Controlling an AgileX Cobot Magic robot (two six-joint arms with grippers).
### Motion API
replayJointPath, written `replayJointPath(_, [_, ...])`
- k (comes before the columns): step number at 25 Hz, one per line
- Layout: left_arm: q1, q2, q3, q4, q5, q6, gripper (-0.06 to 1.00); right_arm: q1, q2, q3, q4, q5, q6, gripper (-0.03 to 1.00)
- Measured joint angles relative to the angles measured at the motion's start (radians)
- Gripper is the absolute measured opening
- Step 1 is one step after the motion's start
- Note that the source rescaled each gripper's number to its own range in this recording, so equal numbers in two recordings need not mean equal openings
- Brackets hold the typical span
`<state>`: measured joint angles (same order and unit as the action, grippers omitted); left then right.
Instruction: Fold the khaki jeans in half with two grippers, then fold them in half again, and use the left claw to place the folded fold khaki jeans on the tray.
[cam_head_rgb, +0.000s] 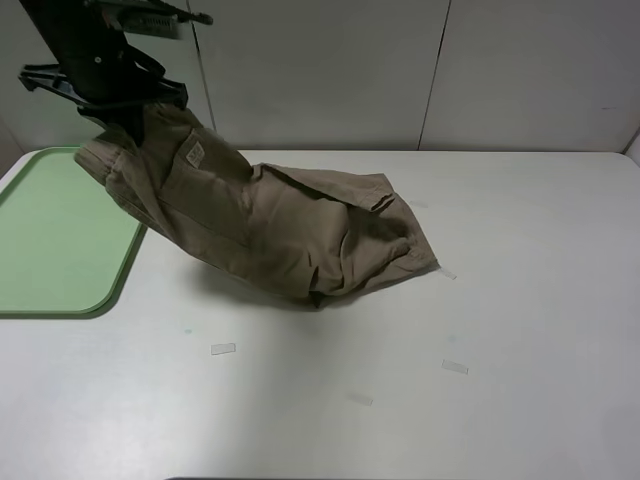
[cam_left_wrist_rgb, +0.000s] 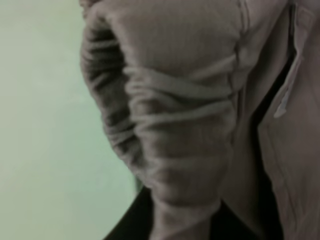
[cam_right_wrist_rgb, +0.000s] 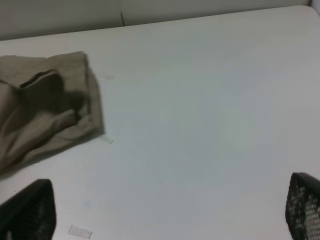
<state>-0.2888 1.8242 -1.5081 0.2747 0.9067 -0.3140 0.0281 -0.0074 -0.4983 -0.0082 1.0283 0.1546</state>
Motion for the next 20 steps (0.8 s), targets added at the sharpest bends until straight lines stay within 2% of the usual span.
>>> replayJointPath(6, [0.0, -0.047, -0.099, 0.024, 0.136, 0.04, 0.06, 0.0, 0.0, 0.0, 0.001, 0.0, 0.0, 1.0])
replayJointPath(9, [0.0, -0.049, -0.158, 0.024, 0.248, 0.087, 0.06, 0.0, 0.0, 0.0, 0.001, 0.0, 0.0, 1.0])
replayJointPath(13, [0.0, -0.063, -0.201, 0.054, 0.252, 0.163, 0.05, 0.0, 0.0, 0.0, 0.008, 0.0, 0.0, 1.0])
replayJointPath(17, [0.0, -0.079, -0.205, 0.079, 0.253, 0.174, 0.05, 0.0, 0.0, 0.0, 0.008, 0.0, 0.0, 1.0])
replayJointPath(20, [0.0, -0.062, -0.205, 0.06, 0.253, 0.175, 0.05, 0.0, 0.0, 0.0, 0.008, 0.0, 0.0, 1.0])
